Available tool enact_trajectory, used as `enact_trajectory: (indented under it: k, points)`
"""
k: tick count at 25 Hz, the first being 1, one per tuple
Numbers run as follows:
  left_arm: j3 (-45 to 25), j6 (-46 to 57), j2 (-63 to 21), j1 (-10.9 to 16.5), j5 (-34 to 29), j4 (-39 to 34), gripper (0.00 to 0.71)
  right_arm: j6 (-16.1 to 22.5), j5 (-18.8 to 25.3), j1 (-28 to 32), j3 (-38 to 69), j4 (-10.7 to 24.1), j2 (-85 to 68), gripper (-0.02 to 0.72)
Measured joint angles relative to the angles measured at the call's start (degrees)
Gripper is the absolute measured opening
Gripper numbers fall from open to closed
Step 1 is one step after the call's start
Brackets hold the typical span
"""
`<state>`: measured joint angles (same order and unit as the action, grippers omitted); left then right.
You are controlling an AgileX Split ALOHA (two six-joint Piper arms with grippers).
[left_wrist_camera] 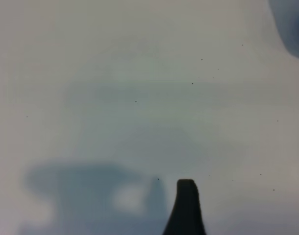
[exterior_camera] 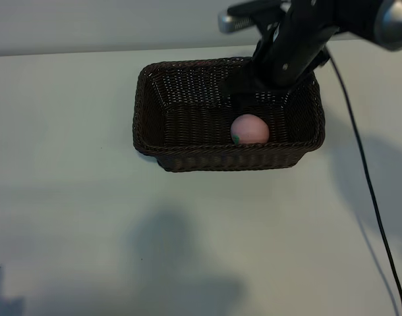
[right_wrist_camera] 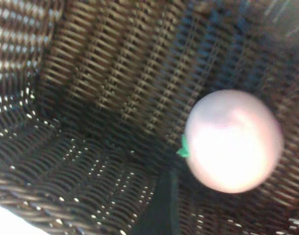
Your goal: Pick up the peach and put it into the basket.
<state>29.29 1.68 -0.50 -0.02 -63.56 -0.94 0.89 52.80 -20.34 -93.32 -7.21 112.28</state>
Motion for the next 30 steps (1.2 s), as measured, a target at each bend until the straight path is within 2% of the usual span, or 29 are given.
enact_trajectory:
  k: [3, 6, 13, 16, 21, 26, 30]
  points:
    - [0.0, 0.0, 0.0, 0.0, 0.0, 0.0, 0.596, 1.7, 1.7, 2.6, -1.6, 2.9, -2.2, 0.685]
    - [0.0, 0.0, 0.0, 0.0, 0.0, 0.0, 0.596, 2.0, 3.6, 8.1, -2.5, 4.5, -3.2, 0.668]
    - [0.0, 0.1, 0.0, 0.0, 0.0, 0.0, 0.596, -0.9, 6.0, 24.1, -2.7, 5.5, -3.2, 0.628]
    - [0.0, 0.1, 0.0, 0.0, 0.0, 0.0, 0.596, -1.8, 7.0, 28.3, -2.8, 5.3, -3.2, 0.611]
    - [0.0, 0.1, 0.0, 0.0, 0.0, 0.0, 0.596, -4.2, 11.1, 29.4, -2.8, 2.9, -3.7, 0.598]
    - [0.0, 0.1, 0.0, 0.0, 0.0, 0.0, 0.596, -4.5, 16.2, 29.4, -2.8, 2.7, -8.9, 0.596]
    - [0.0, 0.1, 0.0, 0.0, 0.0, 0.0, 0.596, -4.4, 16.9, 29.4, -2.8, 2.8, -17.0, 0.596]
